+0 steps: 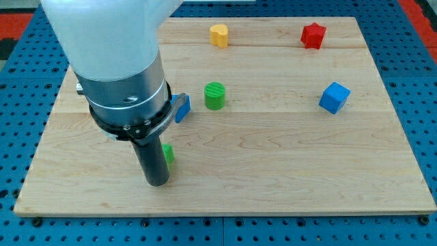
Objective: Move the blue triangle towards the green star
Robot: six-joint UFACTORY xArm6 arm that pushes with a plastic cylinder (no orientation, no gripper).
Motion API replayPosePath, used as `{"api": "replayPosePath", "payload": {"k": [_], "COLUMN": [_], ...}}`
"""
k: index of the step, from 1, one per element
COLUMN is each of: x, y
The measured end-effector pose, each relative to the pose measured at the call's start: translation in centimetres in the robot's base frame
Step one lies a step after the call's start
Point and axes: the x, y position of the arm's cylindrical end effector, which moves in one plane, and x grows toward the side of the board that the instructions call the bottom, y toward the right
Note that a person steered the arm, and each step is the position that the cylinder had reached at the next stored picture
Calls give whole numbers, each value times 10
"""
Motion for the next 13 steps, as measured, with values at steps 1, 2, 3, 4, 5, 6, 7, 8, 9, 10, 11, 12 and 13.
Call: {"api": "replayPosePath", "payload": {"k": [1, 2, 3, 4, 5, 6, 7, 8, 9, 10, 11, 12, 13], "x": [-4, -14, -17, -17, -61, -98, -112, -131, -146, -129, -129, -115, -111], "y": [47, 48, 48, 52, 69, 67, 60, 60, 25, 2, 2, -27, -36]}}
